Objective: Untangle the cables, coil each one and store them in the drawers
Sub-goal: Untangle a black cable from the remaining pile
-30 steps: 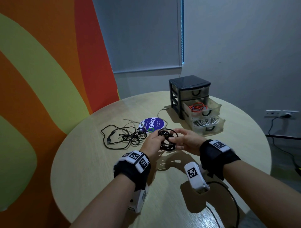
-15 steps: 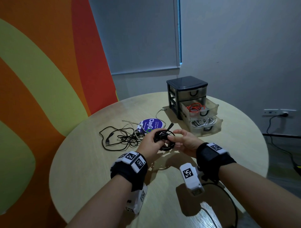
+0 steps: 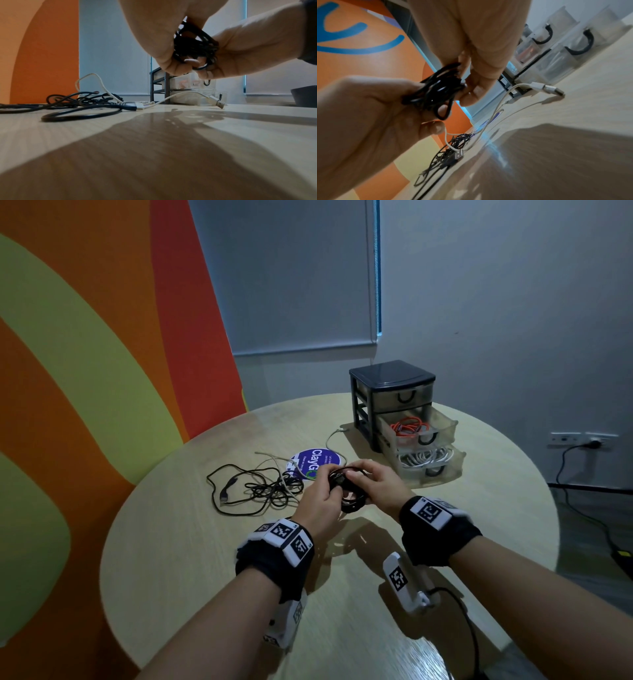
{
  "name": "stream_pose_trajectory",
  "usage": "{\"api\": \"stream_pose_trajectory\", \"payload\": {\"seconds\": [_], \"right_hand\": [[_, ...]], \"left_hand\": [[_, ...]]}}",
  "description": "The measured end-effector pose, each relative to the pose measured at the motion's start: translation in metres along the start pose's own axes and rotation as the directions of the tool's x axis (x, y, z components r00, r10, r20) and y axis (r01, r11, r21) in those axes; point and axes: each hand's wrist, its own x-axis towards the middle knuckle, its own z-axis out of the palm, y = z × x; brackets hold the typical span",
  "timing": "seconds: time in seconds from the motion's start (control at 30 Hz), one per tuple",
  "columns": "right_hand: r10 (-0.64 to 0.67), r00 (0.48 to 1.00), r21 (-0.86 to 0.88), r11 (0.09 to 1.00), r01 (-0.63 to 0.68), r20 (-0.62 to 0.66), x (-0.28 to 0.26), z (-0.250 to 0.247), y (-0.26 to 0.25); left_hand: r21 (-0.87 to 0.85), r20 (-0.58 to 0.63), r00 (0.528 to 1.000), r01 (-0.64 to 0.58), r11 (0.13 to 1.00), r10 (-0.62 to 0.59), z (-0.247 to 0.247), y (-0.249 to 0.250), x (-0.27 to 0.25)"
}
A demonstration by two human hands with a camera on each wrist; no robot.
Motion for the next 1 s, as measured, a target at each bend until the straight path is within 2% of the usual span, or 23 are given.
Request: {"api": "stream_pose_trajectory", "payload": {"seconds": [0.17,0.3,0.43,0.63,0.83,1.0], "right_hand": [[0.099,0.995,0.116,0.988,-0.1,0.017,0.003,0.0,0.006],[0.112,0.992,0.225,0.966,-0.124,0.062,0.002,0.001,0.006],[0.122,0.986,0.231,0.962,-0.145,0.112,0.0,-0.004,0.006],[0.132,0.987,0.27,0.951,-0.153,0.096,0.002,-0.003,0.01],[0.112,0.979,0.373,0.912,-0.17,0.17,-0.001,0.001,0.007],[0.117,0.988,0.305,0.941,-0.144,0.103,0.0,0.005,0.004]], "left_hand": [[0.03,-0.048,0.999,-0.017,0.999,0.018,0.0,0.001,0.001],[0.002,-0.073,0.997,0.014,1.0,-0.014,-0.001,0.003,0.002],[0.053,-0.072,0.997,0.009,0.999,-0.006,-0.001,0.002,0.003],[-0.02,-0.053,0.998,0.018,1.0,-0.019,-0.002,0.005,0.001],[0.071,-0.162,0.987,0.01,0.997,0.002,-0.004,0.001,0.005],[0.096,-0.166,0.986,0.014,0.995,0.003,-0.007,-0.002,0.007]]}}
